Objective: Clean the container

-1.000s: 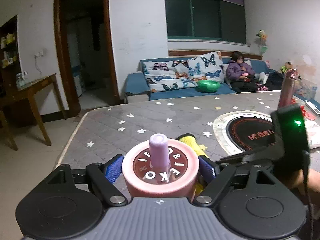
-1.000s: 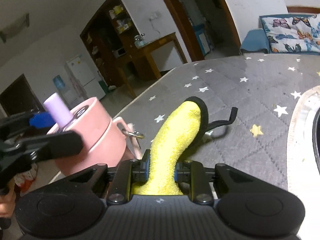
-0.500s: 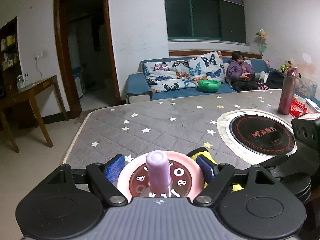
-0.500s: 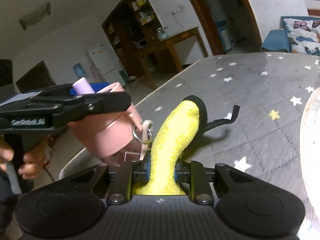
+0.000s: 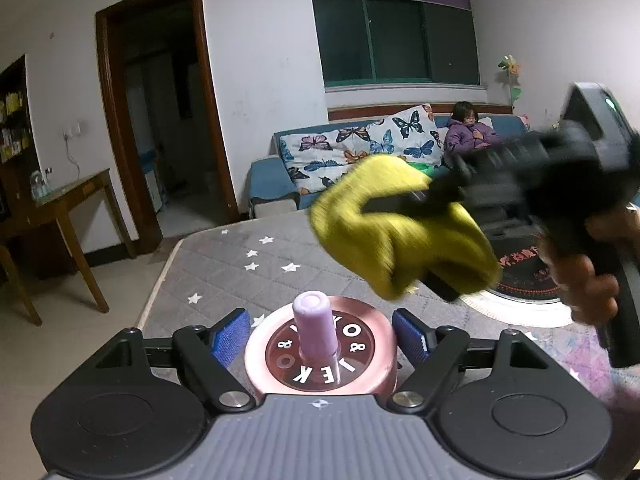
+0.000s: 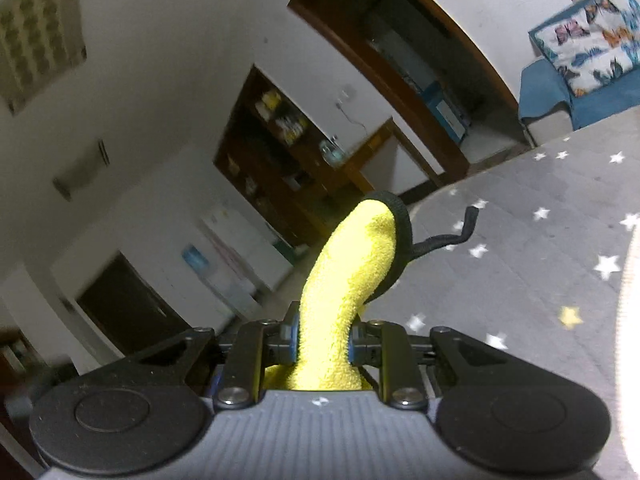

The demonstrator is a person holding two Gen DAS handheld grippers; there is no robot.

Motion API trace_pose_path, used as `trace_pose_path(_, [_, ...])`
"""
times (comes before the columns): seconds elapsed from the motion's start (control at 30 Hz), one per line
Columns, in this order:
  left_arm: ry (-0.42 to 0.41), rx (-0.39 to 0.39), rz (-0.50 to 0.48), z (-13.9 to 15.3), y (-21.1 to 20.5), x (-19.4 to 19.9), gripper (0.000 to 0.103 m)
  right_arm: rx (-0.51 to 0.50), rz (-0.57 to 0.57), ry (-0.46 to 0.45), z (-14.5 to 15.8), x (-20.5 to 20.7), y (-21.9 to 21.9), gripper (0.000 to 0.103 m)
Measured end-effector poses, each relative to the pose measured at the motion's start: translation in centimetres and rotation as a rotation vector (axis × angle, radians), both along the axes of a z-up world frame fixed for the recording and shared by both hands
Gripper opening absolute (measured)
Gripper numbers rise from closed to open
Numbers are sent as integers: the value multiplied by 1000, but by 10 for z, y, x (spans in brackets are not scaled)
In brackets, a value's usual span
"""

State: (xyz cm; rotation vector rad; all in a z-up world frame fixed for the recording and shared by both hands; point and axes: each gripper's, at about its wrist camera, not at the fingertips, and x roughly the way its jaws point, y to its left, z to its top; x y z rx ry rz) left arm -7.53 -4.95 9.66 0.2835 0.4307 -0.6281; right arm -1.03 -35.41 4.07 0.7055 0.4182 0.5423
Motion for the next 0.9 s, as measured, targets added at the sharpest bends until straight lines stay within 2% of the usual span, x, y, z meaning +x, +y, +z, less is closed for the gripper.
trace_pose_path(0.13, [-6,-7,-3,-2,2,0,81,68,13,64,-17,19,8,19])
trace_pose_path(0.23, [-10,-12,-5,-3,3,0,81,82,27,142,-44,32,14,19])
trace_pose_path(0.43, [-12,-21,-7,-5,7,-2,81,3,39,207,-72,39,21,19])
trace_pose_path(0.63, [-19,-21,-13,-7,6,-6,82,-154,70,165,-61,20,31,19])
trace_pose_path(0.8, [-32,-9,-34,-7,6,-12,83,-225,106,133,-46,-1,41,19])
trace_pose_path(0.9, [-22,-18,-32,-9,7,-11,83,-269,104,162,-44,-5,46,19])
